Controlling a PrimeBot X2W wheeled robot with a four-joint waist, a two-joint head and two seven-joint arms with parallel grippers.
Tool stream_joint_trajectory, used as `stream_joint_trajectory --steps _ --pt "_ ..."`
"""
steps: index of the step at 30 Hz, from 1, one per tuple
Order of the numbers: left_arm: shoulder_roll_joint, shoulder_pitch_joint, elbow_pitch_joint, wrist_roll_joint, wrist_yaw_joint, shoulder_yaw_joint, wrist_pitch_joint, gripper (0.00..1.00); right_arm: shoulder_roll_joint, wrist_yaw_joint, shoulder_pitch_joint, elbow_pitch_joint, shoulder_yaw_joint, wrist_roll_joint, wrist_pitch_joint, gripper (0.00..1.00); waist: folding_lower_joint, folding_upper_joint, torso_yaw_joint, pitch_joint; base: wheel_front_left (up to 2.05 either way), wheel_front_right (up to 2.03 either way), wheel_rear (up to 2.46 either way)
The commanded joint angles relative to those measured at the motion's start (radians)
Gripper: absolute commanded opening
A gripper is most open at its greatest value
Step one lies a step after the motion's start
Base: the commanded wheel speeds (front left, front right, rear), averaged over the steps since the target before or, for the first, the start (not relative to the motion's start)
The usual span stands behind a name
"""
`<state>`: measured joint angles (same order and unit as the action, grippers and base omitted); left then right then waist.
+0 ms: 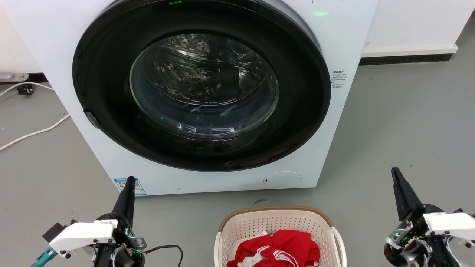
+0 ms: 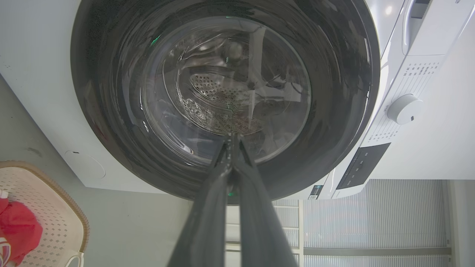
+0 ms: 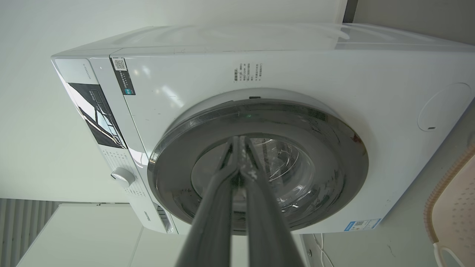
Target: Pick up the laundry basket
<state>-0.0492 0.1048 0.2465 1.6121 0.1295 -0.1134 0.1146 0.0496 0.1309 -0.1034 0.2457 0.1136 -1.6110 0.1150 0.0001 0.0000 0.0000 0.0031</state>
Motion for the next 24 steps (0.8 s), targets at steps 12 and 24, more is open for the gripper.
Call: stream_joint_trajectory --steps 12,24 --pt "-0.002 0.008 0.000 0.002 0.005 -0.002 0.002 0.00 0.001 0.000 -0.011 0.000 0.000 -0.004 0.001 0.00 -0.0001 0.0000 0.000 0.000 0.00 0.00 0.00" --pt "0.004 -0.029 0.019 -0.005 -0.002 0.007 -0.012 1.00 -0.002 0.000 0.030 0.024 -0.004 0.006 -0.012 1.00 0.0001 0.0000 0.000 0.000 0.00 0.00 0.00"
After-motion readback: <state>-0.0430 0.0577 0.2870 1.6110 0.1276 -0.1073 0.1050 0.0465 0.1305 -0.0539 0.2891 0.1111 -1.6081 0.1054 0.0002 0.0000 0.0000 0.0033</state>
